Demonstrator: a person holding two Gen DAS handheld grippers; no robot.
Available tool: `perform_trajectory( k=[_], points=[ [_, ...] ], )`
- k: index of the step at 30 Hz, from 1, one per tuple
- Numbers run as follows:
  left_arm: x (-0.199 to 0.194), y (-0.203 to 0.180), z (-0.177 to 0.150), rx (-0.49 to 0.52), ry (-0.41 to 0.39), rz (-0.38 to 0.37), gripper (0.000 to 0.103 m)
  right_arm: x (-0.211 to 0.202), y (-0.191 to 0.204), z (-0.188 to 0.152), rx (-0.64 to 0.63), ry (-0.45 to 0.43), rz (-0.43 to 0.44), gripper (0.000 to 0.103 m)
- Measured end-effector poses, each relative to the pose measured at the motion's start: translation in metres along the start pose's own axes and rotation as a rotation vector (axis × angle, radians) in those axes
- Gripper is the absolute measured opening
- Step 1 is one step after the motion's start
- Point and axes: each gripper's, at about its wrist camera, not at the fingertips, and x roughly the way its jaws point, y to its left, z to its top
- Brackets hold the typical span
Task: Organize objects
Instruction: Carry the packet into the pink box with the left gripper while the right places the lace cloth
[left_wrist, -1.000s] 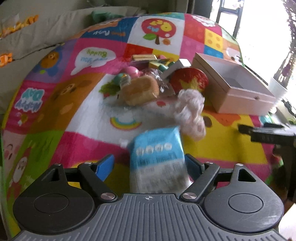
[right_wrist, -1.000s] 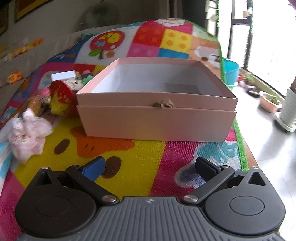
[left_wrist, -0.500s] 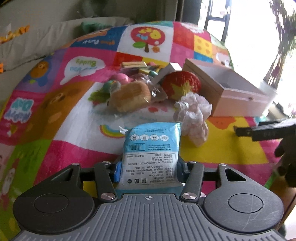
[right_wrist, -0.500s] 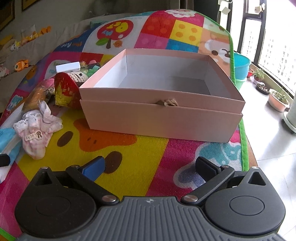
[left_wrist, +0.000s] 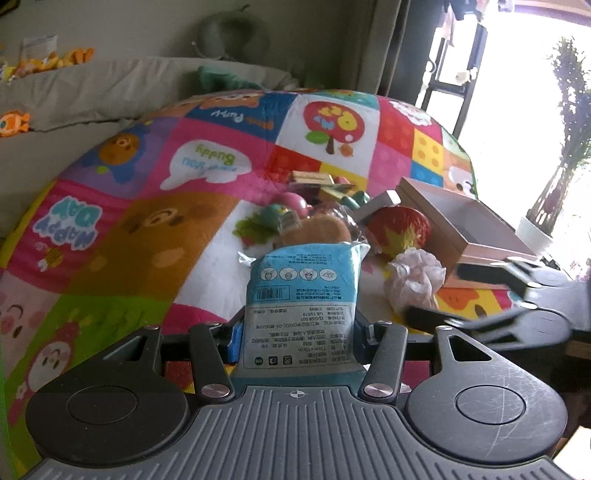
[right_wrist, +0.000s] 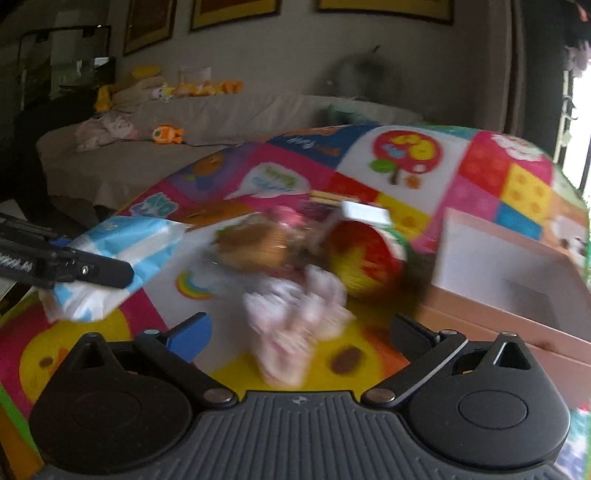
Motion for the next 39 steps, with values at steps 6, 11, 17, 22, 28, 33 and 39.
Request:
perform_trajectory(
  k=[6,11,17,22,28,33,39],
  points=[
    [0.001,-0.004,-0.001,0.024,0.010,-0.018,0.058,0.026,-0.006,0.010,0.081,0.080,0.025,0.045],
    [0.002,-0.025,0.007,0.061,-0.001,-0.056,0.058,-0.010,-0.017,0.001,0.104,0.044,0.045,0.028],
    [0.016,-0.089,0.052,0.133,-0.062,-0.214,0.058,-0.087,-0.059,-0.013,0.182,-0.066,-0.022,0.028],
    [0.083,-0.169,0.098,0.141,-0.047,-0.242,0.058,-0.133,-0.091,-0.027,0.245,-0.146,-0.141,0.028],
    [0.182,-0.236,0.105,0.155,0.071,-0.105,0.059,-0.151,-0.113,-0.045,0.303,-0.154,-0.199,0.028],
    [0.188,-0.248,0.079,0.278,0.192,-0.052,0.063,-0.156,-0.126,-0.062,0.317,-0.139,-0.224,0.028],
    [0.151,-0.210,0.088,0.088,0.085,-0.129,0.062,-0.148,-0.135,-0.063,0.354,-0.123,-0.204,0.028]
  ],
)
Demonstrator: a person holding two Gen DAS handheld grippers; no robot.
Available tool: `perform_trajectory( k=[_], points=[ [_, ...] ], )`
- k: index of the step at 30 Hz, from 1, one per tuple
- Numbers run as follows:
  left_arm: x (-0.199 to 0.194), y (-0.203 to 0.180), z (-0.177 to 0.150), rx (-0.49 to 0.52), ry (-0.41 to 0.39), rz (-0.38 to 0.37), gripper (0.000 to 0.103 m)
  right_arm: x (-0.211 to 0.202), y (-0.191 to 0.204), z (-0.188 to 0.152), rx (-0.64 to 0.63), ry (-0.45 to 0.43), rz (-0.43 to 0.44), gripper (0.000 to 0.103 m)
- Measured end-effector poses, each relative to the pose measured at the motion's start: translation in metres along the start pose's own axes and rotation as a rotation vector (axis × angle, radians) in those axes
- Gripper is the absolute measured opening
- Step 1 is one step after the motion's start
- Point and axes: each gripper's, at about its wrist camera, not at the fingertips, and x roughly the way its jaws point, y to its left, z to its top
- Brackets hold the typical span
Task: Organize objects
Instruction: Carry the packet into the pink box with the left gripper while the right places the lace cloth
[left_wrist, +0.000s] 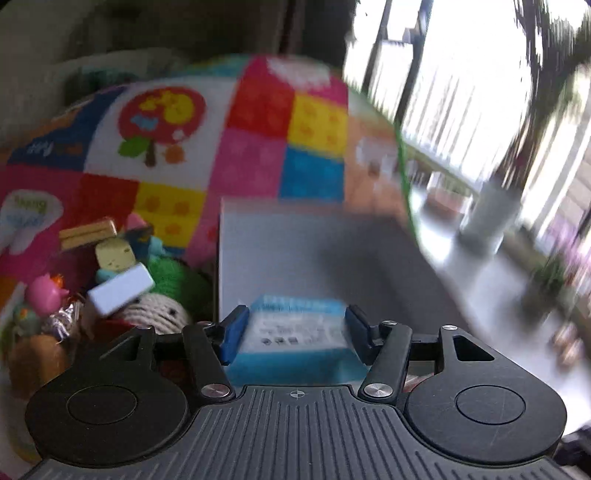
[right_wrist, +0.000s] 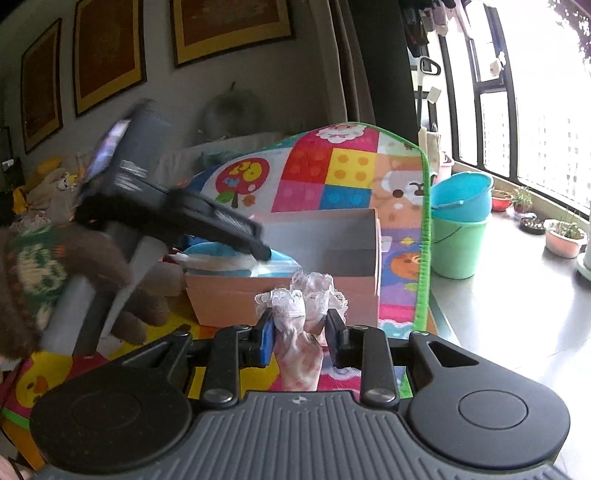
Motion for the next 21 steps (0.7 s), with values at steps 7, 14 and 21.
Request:
perform_trajectory(
  k=[7,14,21],
  points=[
    [-0.068,0.039,-0.011,-0.071,-0.157,-0.094,0.062,0.018,0.005,0.044,-0.025,-0.050,-0.023,0.028],
    [-0.097,0.081,-0.050,-0.055,-0.095,-0.062,0.061,0.128,-0.010,0.085,0.082,0.282,0.022,0.028],
    [-0.111,0.140,-0.078,-0.136,-0.069,-0.012,0.061,0.134,-0.005,0.101,0.100,0.275,0.022,0.053]
  ],
)
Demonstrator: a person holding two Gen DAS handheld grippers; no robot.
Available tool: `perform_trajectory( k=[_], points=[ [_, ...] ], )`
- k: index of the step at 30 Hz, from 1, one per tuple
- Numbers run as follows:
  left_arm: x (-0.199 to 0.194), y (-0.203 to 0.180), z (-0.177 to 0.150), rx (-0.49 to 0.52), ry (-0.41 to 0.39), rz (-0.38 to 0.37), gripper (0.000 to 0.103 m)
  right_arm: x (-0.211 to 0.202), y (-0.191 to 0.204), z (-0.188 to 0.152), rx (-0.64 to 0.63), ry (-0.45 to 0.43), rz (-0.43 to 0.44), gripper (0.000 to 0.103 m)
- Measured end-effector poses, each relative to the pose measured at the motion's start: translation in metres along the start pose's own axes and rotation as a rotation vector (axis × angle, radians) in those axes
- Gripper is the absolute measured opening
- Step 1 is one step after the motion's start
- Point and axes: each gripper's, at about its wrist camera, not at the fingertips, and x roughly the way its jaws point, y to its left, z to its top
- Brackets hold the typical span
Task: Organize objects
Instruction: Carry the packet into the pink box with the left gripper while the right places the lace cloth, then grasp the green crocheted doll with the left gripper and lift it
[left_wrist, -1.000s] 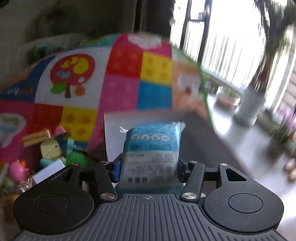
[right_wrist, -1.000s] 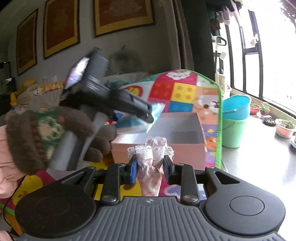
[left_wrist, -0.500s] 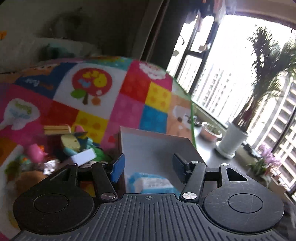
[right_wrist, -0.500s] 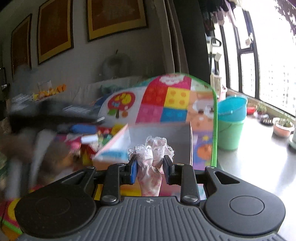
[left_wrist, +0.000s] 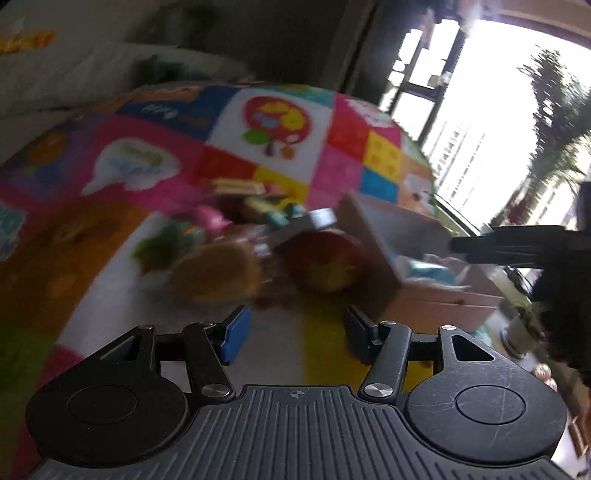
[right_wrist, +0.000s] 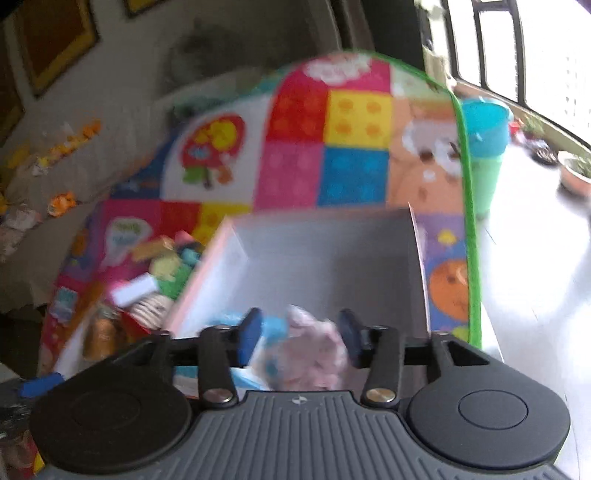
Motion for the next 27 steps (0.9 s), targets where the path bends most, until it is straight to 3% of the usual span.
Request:
perform_trajectory(
  k=[4,8,11,13,17,20,22,23,27],
  points=[
    [0.006,0.015,0.002,-0.071,0.001,-0.014,0.060,0.011,0.020,-0.002,-0.044,0.096,0.082,0.052],
    [0.016,0.004,0.016,-0.098,0.013,-0.076,0.060,0.038,0.029,-0.006,-0.044,0.141,0.025,0.050],
    [0.024,-0.013,0.033,-0.043,-0.009,-0.096,0.060,0.054,0.027,-0.012,-0.015,0.163,0.007,0.050],
    [0.037,-0.029,0.046,0.037,0.000,-0.092,0.061,0.045,0.030,-0.018,-0.016,0.133,0.015,0.050],
    [0.080,-0.047,0.065,0.104,0.073,-0.076,0.061,-0.002,0.037,-0.034,-0.099,-0.061,-0.008,0.059],
    [0.110,-0.051,0.076,0.124,0.105,0.000,0.065,-0.031,0.035,-0.055,-0.140,-0.165,-0.038,0.064],
    [0.127,-0.052,0.083,0.165,0.123,0.076,0.067,-0.044,0.033,-0.072,-0.167,-0.199,-0.061,0.065],
    [0.134,-0.051,0.086,0.169,0.131,0.104,0.073,-0.049,0.030,-0.081,-0.177,-0.212,-0.072,0.065],
    [0.142,-0.046,0.090,0.190,0.153,0.117,0.077,-0.057,0.019,-0.111,-0.164,-0.210,-0.084,0.066]
  ],
)
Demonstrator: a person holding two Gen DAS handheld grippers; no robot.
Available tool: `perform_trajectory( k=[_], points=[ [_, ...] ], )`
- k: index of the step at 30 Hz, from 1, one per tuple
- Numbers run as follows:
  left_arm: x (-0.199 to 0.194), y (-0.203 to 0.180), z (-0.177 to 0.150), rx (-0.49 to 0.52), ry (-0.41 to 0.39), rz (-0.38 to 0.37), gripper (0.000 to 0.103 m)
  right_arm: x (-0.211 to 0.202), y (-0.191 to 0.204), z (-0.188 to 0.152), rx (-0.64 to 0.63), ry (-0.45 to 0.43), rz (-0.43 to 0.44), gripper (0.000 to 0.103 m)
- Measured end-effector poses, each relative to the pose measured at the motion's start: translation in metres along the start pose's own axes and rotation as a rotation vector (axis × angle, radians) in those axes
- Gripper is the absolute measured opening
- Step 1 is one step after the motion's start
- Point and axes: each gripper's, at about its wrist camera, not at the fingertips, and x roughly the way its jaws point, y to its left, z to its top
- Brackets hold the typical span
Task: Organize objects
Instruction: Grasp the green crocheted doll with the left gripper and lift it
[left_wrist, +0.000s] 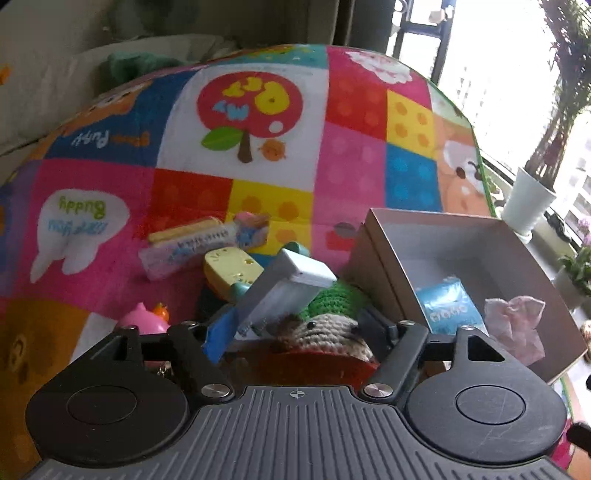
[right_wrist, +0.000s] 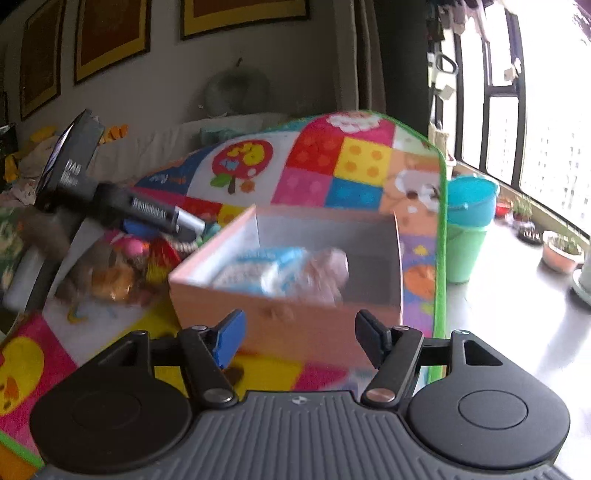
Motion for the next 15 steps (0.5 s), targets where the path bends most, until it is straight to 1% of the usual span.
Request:
perform_trajectory(
  k=[4,5,6,7,8,9,10,12,13,15],
  points=[
    [-0.015,-0.009,-0.015,0.029,0.014,-0.010,0.074,0.000,-0.013,-0.018,0.092,0.020,0.008,0.066],
    [-0.019,-0.013,-0.020,0.051,0.032,-0.032,0.071,0.001,-0.016,-0.021,0.114,0.019,0.001,0.066],
    [-0.025,-0.017,-0.029,0.077,0.045,-0.041,0.071,0.001,-0.019,-0.024,0.135,0.014,-0.010,0.066],
    [-0.032,-0.021,-0.037,0.111,0.045,-0.030,0.071,0.000,-0.021,-0.026,0.150,0.010,-0.020,0.066],
    [-0.038,-0.024,-0.045,0.140,0.063,-0.034,0.068,0.000,-0.023,-0.028,0.163,0.007,-0.026,0.066],
    [-0.044,-0.025,-0.052,0.161,0.087,-0.042,0.068,-0.001,-0.025,-0.031,0.173,0.004,-0.028,0.066],
    [-0.052,-0.025,-0.059,0.174,0.083,-0.048,0.067,-0.002,-0.026,-0.033,0.181,-0.001,-0.028,0.068],
    [-0.062,-0.021,-0.068,0.167,0.098,-0.057,0.065,-0.004,-0.028,-0.036,0.189,-0.011,-0.030,0.072],
    [-0.064,-0.016,-0.069,0.137,0.103,-0.077,0.062,-0.005,-0.028,-0.038,0.193,-0.014,-0.031,0.072],
    [-0.064,-0.009,-0.067,0.072,0.096,-0.114,0.063,-0.004,-0.029,-0.040,0.210,-0.016,-0.024,0.072]
  ],
)
